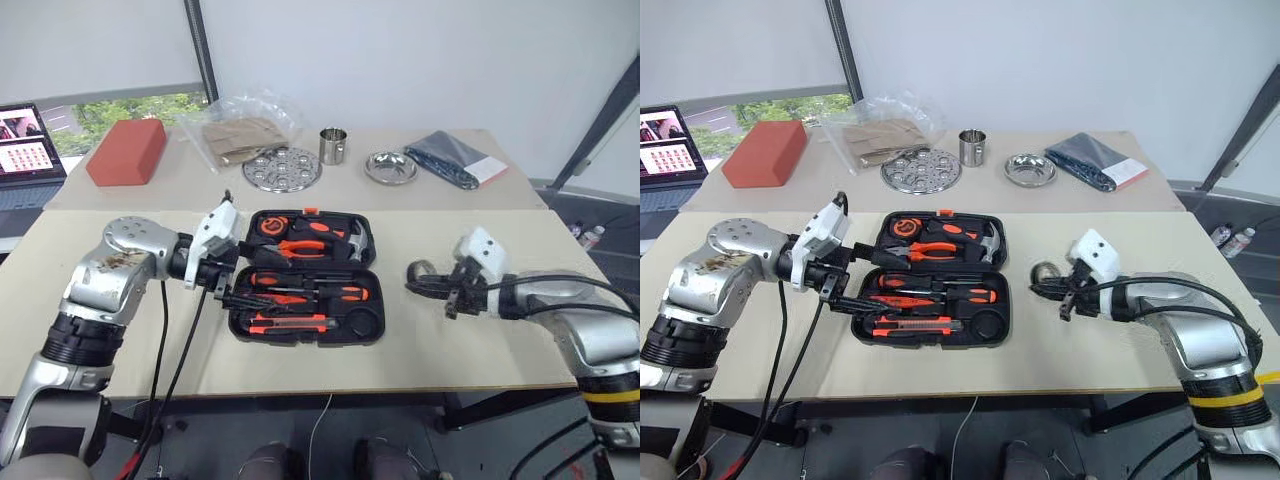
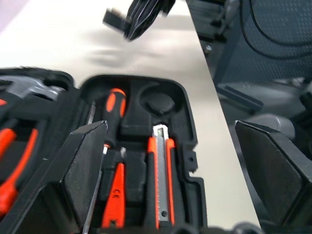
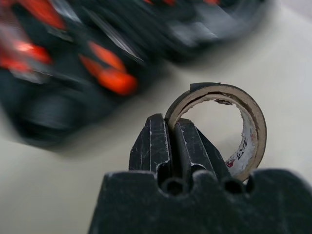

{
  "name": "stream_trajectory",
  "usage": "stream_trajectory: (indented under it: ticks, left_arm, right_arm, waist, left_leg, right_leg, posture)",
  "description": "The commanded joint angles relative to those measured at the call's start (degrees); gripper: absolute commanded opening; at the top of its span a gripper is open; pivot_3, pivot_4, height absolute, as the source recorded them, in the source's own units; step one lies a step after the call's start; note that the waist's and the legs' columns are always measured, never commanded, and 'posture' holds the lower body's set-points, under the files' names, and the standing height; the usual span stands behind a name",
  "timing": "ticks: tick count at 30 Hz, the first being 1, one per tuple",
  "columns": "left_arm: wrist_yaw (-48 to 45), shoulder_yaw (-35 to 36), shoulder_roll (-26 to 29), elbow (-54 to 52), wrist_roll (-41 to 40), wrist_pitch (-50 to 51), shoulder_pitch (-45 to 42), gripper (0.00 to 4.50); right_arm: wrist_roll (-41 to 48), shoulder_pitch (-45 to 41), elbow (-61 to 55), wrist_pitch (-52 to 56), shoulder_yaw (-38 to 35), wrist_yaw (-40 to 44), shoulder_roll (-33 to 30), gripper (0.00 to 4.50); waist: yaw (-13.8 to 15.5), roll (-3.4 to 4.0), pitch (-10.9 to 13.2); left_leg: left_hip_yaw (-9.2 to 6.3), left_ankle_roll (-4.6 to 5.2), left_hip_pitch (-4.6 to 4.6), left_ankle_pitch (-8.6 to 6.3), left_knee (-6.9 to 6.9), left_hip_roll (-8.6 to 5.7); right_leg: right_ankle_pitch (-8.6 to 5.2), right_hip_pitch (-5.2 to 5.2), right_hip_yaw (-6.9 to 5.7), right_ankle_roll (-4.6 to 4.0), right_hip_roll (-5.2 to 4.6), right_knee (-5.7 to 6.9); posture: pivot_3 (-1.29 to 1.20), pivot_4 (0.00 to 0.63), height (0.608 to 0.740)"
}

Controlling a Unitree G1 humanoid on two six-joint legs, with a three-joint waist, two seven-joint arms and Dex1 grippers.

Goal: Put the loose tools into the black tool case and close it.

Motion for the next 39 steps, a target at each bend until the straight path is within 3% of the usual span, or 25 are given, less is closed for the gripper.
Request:
stream_trajectory:
  ticks: [1,5,7,8,10,14,19,22,28,32,39]
  left_arm:
    - [0.12,-0.17,0.45,-1.69,1.27,-3.1,0.42,4.5]
    - [0.47,-0.55,0.17,-1.46,1.74,-3.81,0.46,4.5]
    - [0.59,-0.54,0.18,-1.65,1.81,-3.7,0.58,4.5]
    - [0.62,-0.48,0.24,-1.81,1.8,-3.65,0.73,4.5]
    - [0.72,-0.28,0.57,-2.34,1.59,-3.35,1.28,4.5]
    - [0.7,0.15,1.74,-2.69,1.78,-3.3,2.77,4.5]
    - [2.45,3.24,4.62,0.69,2.32,-3.54,5.2,4.5]
    - [5.09,6.06,6.03,6.55,3.74,-5.3,6.45,3.81]
    - [11.94,7.36,6.84,15.12,9.24,-9.11,8.59,1.46]
    - [16.97,5.41,3.82,17.46,12.79,-10.23,8.13,0.06]
    - [17.2,1.92,-3.24,16.31,13.0,-7.59,5.55,0.06]
  right_arm:
    - [2.33,-1.27,-6.13,3.54,2.85,0.03,0.69,0.04]
    - [-1.53,-2.14,-6.49,2.64,9.94,-0.31,2.0,0.04]
    - [-3.75,-2.94,-4.52,2.32,13.17,-1.59,3.56,0.79]
    - [-4.48,-3.18,-3.85,2.28,14.34,-1.86,4.11,0.9]
    - [-6.26,-3.29,-2.95,1.36,15.84,-2.1,4.45,1.56]
    - [-5.73,-3.71,-3.75,1.71,14.73,-0.48,3.11,2.92]
    - [1.89,-5.02,-4.53,5.2,5.36,2.7,-0.02,2.92]
    - [1.11,-5.73,1.38,4.19,1.72,1.11,-0.76,2.25]
    - [-5.3,-6.77,15.77,-3.16,2.89,-1.9,1.57,0.12]
    - [-10.32,-10.05,24.72,-8.68,6.21,-3.98,6.56,0.0]
    - [-13.92,-13.08,24.7,-14.56,11.18,0.65,9.56,0.0]
  waist:
    - [0.03,0.0,0.0]
    - [0.3,-0.01,0.0]
    - [0.44,-0.01,0.01]
    - [0.45,-0.01,0.0]
    - [0.49,-0.01,0.01]
    - [0.45,0.0,0.0]
    - [0.48,0.01,0.02]
    - [0.48,0.01,0.03]
    - [0.47,0.01,0.03]
    - [0.38,0.02,0.03]
    - [0.15,0.05,0.05]
  left_leg:
    - [0.0,0.0,0.0,0.0,0.0,0.0]
    - [0.0,0.0,-0.04,-0.01,0.04,-0.01]
    - [0.0,0.0,-0.06,-0.01,0.04,-0.02]
    - [0.0,0.0,-0.06,-0.01,0.04,-0.02]
    - [0.0,0.0,-0.08,-0.01,0.04,-0.02]
    - [0.0,0.0,-0.08,-0.01,0.04,-0.01]
    - [0.0,0.0,-0.11,-0.01,0.02,-0.01]
    - [-0.01,0.0,-0.08,-0.01,0.03,-0.01]
    - [0.0,-0.07,-0.09,-0.05,-0.01,-0.01]
    - [0.05,-0.02,-0.14,-0.02,-0.02,-0.02]
    - [0.14,-0.02,-0.38,0.0,0.0,-0.04]
  right_leg:
    - [0.0,0.0,0.01,0.0,0.0,-0.01]
    - [0.0,0.0,0.01,0.02,-0.05,-0.06]
    - [-0.02,-0.02,0.01,0.04,-0.07,-0.06]
    - [-0.02,-0.03,0.01,0.04,-0.07,-0.06]
    - [0.0,-0.04,0.01,0.01,-0.07,-0.05]
    - [-0.01,-0.05,0.0,0.0,-0.02,-0.03]
    - [-0.01,-0.1,0.0,0.0,-0.02,-0.05]
    - [-0.01,-0.07,0.01,0.01,-0.04,-0.06]
    - [-0.02,-0.13,0.0,0.01,-0.07,-0.05]
    - [0.01,-0.14,-0.01,-0.03,-0.06,-0.02]
    - [0.01,-0.38,-0.03,-0.01,0.01,0.05]
  posture:
    - [0.0,0.15,0.734]
    - [0.0,0.15,0.734]
    - [0.0,0.15,0.734]
    - [0.0,0.15,0.734]
    - [0.0,0.15,0.734]
    - [0.0,0.15,0.734]
    - [0.0,0.15,0.734]
    - [0.0,0.15,0.734]
    - [0.0,0.15,0.734]
    - [0.0,0.15,0.734]
    - [0.0,0.15,0.734]
